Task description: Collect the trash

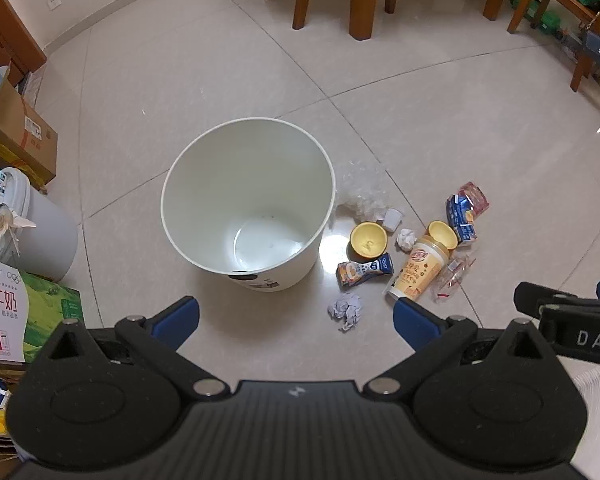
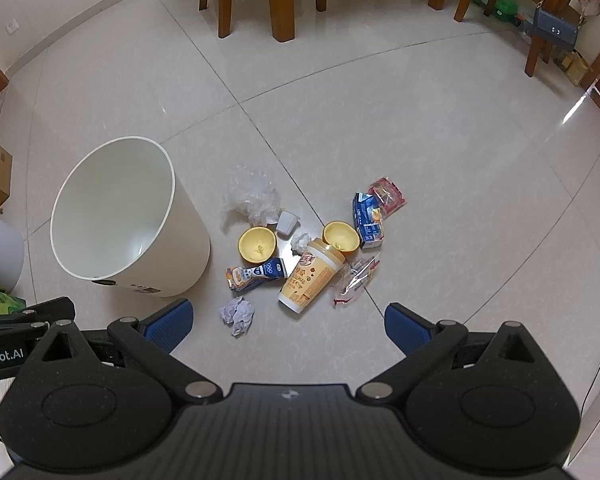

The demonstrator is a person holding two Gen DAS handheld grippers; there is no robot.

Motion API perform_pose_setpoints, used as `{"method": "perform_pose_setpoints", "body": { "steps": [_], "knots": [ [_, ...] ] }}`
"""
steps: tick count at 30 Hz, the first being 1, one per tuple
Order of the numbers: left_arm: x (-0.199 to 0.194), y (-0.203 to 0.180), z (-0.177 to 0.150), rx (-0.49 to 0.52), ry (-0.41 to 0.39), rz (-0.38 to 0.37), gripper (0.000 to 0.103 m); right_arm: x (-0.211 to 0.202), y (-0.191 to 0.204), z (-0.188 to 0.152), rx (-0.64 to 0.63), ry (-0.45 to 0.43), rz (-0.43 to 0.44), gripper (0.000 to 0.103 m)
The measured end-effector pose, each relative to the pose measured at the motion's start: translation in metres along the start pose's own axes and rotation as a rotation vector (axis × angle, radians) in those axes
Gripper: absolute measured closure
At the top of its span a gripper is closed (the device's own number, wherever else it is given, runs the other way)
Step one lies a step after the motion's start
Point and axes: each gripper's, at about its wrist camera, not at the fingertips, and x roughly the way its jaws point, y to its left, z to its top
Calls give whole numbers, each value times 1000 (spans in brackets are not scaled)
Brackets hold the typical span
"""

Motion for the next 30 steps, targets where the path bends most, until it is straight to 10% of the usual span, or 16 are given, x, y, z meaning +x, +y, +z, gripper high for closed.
{"method": "perform_pose_setpoints", "body": {
  "steps": [30],
  "knots": [
    [-11, 5, -7, 15, -29, -15, 1, -16, 8, -9, 6, -34, -8, 0]
  ]
}}
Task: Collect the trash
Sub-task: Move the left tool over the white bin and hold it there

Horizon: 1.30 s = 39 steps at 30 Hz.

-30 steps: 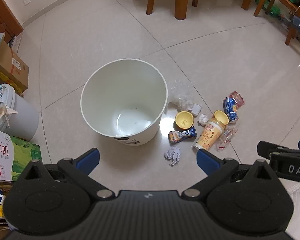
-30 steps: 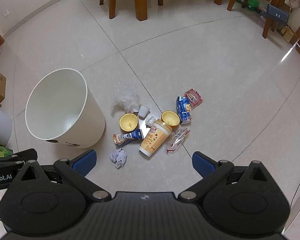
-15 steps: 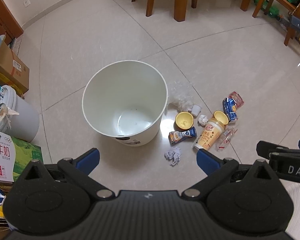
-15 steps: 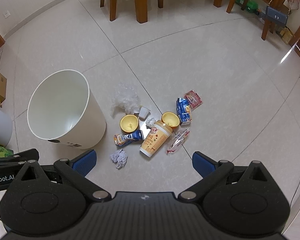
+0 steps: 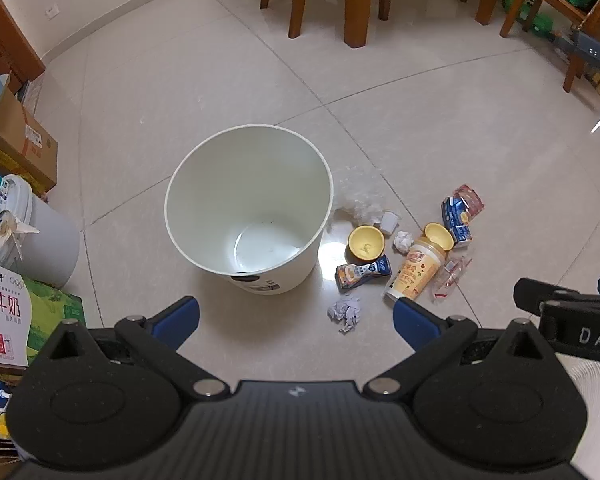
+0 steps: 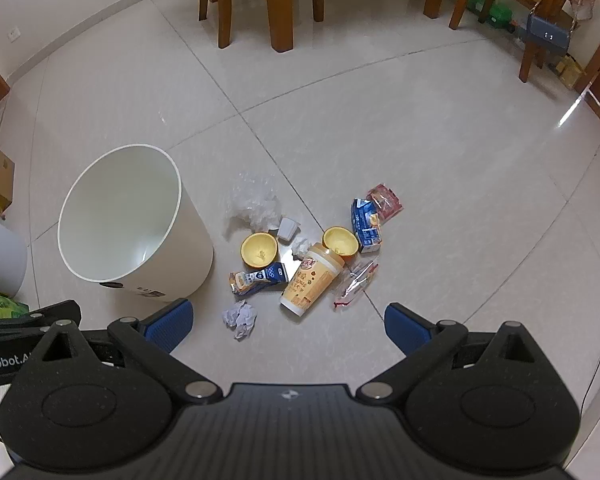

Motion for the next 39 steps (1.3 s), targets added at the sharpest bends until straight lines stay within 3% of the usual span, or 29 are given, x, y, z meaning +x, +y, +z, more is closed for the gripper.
{"method": "perform_pose_setpoints", "body": {
  "steps": [17, 25, 39],
  "knots": [
    [-9, 22, 1, 3, -67, -41, 1, -35, 18, -9, 0, -68, -38, 0],
    [20, 36, 17, 0, -90, 12, 1, -32, 29, -10, -5, -100, 14, 0],
    [71, 60, 51, 1, -146, 52, 1, 9, 12, 0, 27, -78, -5, 0]
  ]
}}
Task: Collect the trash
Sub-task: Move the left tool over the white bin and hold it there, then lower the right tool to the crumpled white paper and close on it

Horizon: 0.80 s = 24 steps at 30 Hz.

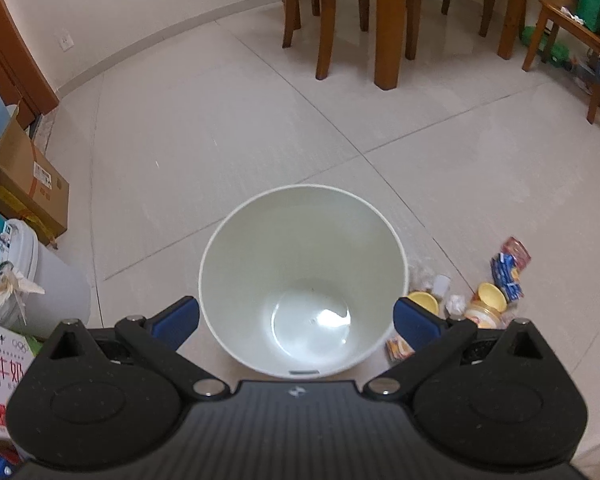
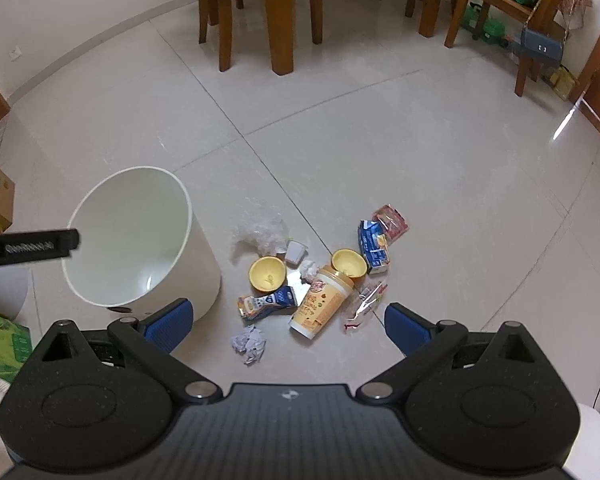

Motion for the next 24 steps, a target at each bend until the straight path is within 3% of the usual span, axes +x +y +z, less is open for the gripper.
{"method": "perform_pose_setpoints", "body": {
  "steps": [12, 16, 19, 22, 24],
  "knots": [
    [50, 43, 5, -55, -91, 55, 1, 53, -9, 15, -41, -5, 23, 0],
    [87, 68, 4, -119, -45, 17, 1, 84, -9, 20, -46, -3, 40, 0],
    [112, 83, 5, -144, -22, 22, 5, 108, -8, 22, -64, 0, 52, 0],
    [135, 93, 6, -141, 14, 12, 20, 131, -6, 23, -89, 2, 47, 0],
    [151, 97, 7, -133, 42, 10, 24, 146, -6, 24, -102, 11, 60, 0]
  ]
}}
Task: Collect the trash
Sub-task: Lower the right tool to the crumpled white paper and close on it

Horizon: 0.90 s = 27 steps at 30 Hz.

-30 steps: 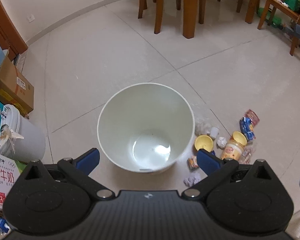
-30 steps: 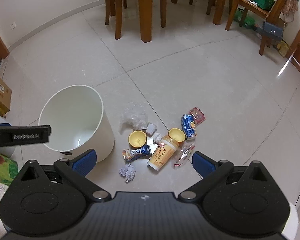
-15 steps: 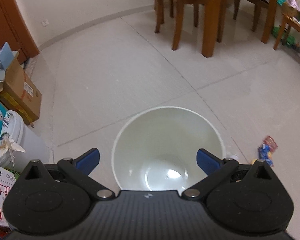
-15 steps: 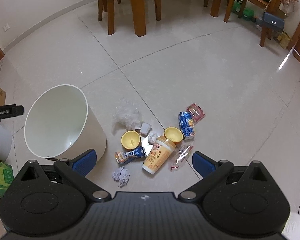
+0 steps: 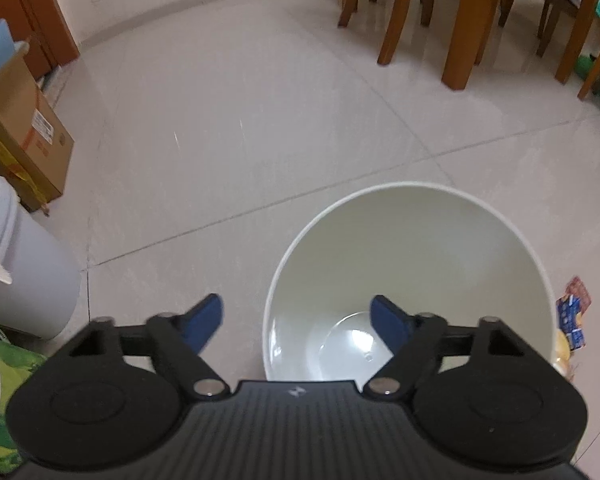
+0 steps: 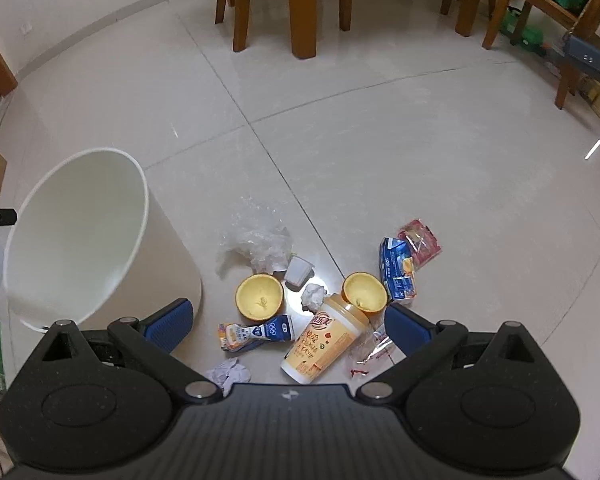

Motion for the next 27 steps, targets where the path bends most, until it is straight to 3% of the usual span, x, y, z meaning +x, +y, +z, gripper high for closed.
{"method": "perform_pose_setpoints", "body": {
  "steps": [4, 11, 19, 23, 27],
  "knots": [
    [24, 6, 4, -8, 60, -18, 35, 25, -4, -3, -27, -14, 8, 0],
    [49, 20, -1, -103, 184, -128, 45, 67, -18, -22, 20, -2, 9, 0],
    [42, 13, -8, -42, 187, -114, 50, 82, 7, -28, -47, 38, 32, 0],
    [56, 16, -12, -61, 233, -93, 72, 76, 17, -30, -106, 4, 24, 0],
    [67, 26, -21, -131, 281, -92, 86, 77, 19, -32, -109, 16, 33, 0]
  ]
}}
